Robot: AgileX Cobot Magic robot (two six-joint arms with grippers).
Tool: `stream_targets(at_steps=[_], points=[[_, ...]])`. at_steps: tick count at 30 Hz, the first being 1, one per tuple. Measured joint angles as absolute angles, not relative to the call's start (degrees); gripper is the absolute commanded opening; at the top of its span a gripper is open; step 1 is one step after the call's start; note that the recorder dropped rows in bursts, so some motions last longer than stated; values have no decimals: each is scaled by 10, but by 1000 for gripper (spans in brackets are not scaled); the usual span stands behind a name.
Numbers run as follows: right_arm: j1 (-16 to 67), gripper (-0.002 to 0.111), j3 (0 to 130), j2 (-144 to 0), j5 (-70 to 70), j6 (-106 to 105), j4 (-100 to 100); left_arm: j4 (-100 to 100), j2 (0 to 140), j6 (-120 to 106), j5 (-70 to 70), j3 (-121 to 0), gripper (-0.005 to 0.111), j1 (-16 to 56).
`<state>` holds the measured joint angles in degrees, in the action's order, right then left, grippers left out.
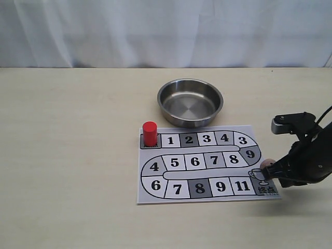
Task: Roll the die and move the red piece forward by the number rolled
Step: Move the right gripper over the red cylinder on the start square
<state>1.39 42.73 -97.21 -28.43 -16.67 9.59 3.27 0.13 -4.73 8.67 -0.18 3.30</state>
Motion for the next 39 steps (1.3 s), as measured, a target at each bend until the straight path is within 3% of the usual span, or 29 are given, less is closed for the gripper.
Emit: stream_targets(at_steps=[16, 30, 36, 39], points=[[14, 4, 431, -974, -301, -169, 91, 33, 1, -47, 87, -2, 0, 33], [17, 4, 490, -877, -367, -172, 153, 33, 1, -47, 87, -2, 0, 33], [94, 5, 498, -855, -349, -186, 180, 33, 1, -47, 87, -2, 0, 33], [143, 13, 498, -855, -309, -187, 201, 33, 1, -47, 87, -2, 0, 33]])
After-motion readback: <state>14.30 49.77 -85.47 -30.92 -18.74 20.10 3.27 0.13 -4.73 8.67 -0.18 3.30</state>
